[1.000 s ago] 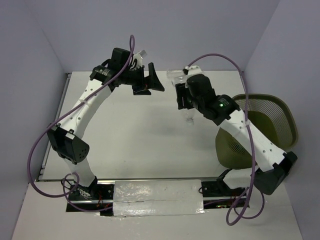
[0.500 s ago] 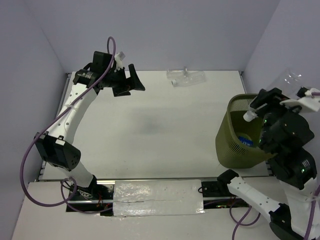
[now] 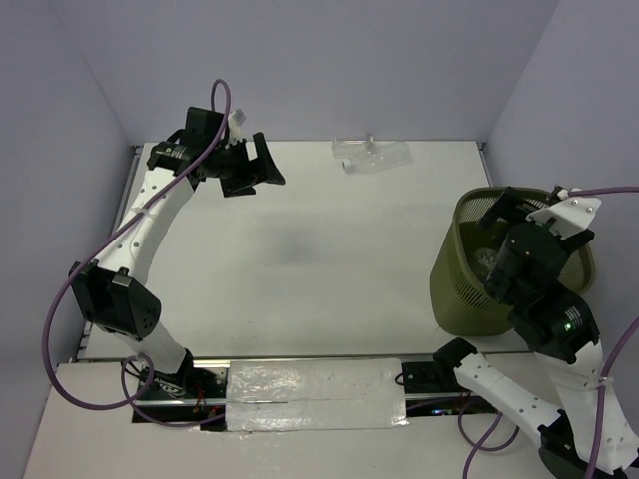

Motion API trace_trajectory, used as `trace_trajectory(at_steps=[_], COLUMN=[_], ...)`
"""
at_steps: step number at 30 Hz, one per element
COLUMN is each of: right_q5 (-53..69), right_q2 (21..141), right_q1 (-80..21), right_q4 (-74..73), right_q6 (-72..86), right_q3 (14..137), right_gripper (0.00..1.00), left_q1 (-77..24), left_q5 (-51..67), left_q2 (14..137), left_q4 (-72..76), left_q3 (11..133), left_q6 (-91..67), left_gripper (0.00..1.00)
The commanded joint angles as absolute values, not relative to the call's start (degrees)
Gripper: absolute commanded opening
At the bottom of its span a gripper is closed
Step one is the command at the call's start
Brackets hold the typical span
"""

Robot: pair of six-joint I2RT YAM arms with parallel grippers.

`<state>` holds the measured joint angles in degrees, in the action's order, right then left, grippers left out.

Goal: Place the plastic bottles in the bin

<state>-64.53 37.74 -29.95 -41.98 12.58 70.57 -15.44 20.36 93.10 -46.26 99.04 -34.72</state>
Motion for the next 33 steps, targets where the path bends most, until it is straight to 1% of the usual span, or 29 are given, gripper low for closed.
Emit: trace_trajectory(at_steps=[1,2,4,5,6,8,9,11,12,13,14,15,16,17,18,19,21,22,25,27,29,30,31,33], right_q5=[-64.7,-63.4,-56.0,-53.4,-47.3,-41.2,-39.0,-37.7,-38.8,-41.4,-41.5,-40.9,-39.9,-38.5,-36.2,-32.1,-29.2,-28.4,-25.7,-26.5,-27.9,-31.4,-32.5,-33.2], right_q2=[39.4,40.1,44.5,46.9,52.9,59.3,65.8,72.6,79.6,83.2,86.8,93.6,96.9,100.2,103.4,109.5,114.7,117.9,120.4,123.3,128.8,131.0,133.1,137.3], right_q1=[-29.8,-29.9,-29.8,-29.8,-30.0,-30.7,-31.4,-35.1,-36.5,-38.4,-38.6,-38.5,-38.3,-38.0,-37.4,-36.1,-34.5,-33.7,-29.8,-28.0,-27.4,-27.4,-27.4,-26.5], right_q4=[-39.7,-38.7,-40.5,-41.8,-43.7,-47.4,-48.2,-49.9,-50.5,-52.5,-53.3,-54.9,-55.5,-56.1,-56.9,-58.0,-58.2,-56.9,-50.4,-47.3,-46.3,-47.4,-47.8,-47.6], right_q6=[11.4,10.1,10.0,11.3,12.4,14.7,15.2,15.6,15.5,15.7,15.9,16.3,16.5,16.8,17.0,18.6,20.8,24.4,32.7,35.5,37.5,37.6,37.9,40.0], right_q3=[74.8,77.1,80.9,86.0,88.9,96.6,99.2,106.7,109.5,115.4,118.3,121.3,126.7,129.4,132.4,137.8,141.4,141.3,135.1,132.8,135.2,137.5,141.6,144.1], right_gripper=[1.00,1.00,1.00,1.00,1.00,1.00,1.00,1.00,1.00,1.00,1.00,1.00,1.00,1.00,1.00,1.00,1.00,1.00,0.98,0.98,0.98,0.98,0.99,0.99], left_q1=[-14.9,-14.8,-14.6,-14.4,-14.2,-13.8,-13.7,-13.4,-13.3,-13.1,-12.9,-12.7,-12.5,-12.3,-12.1,-11.7,-11.3,-10.9,-10.2,-9.9,-9.8,-9.9,-9.8,-9.8], left_q5=[18.6,18.2,16.9,16.3,15.0,14.2,13.6,11.5,10.6,8.7,8.1,7.3,6.4,4.5,3.7,2.9,0.9,0.5,0.5,1.2,1.7,2.1,2.1,1.6], left_q2=[91.1,90.9,90.3,90.1,89.8,89.7,89.6,89.3,88.9,88.6,88.0,87.5,87.3,86.4,86.0,85.5,84.6,84.4,83.5,83.2,83.5,83.6,83.7,83.6], left_q4=[-45.9,-46.0,-46.0,-46.1,-46.1,-46.4,-46.8,-47.7,-48.2,-48.6,-48.8,-49.0,-49.0,-49.0,-48.8,-48.6,-48.1,-48.0,-47.0,-46.4,-46.1,-46.0,-46.0,-45.6], left_q3=[99.9,99.9,99.7,99.6,99.5,99.6,99.8,100.2,100.4,100.4,100.3,99.9,99.7,99.3,98.3,97.7,96.2,95.8,93.8,92.5,91.7,91.0,90.8,89.3], left_q6=[-33.8,-33.8,-33.8,-33.8,-34.0,-34.3,-34.3,-34.2,-34.1,-34.1,-33.8,-33.7,-33.7,-33.7,-33.8,-34.0,-34.5,-34.7,-35.6,-35.9,-35.9,-35.7,-35.5,-35.3], left_gripper=[0.99,0.99,0.99,0.99,0.99,0.99,0.99,0.99,0.99,0.99,0.99,0.99,0.99,0.99,0.99,0.99,0.99,0.99,0.99,0.99,1.00,0.99,0.99,0.99])
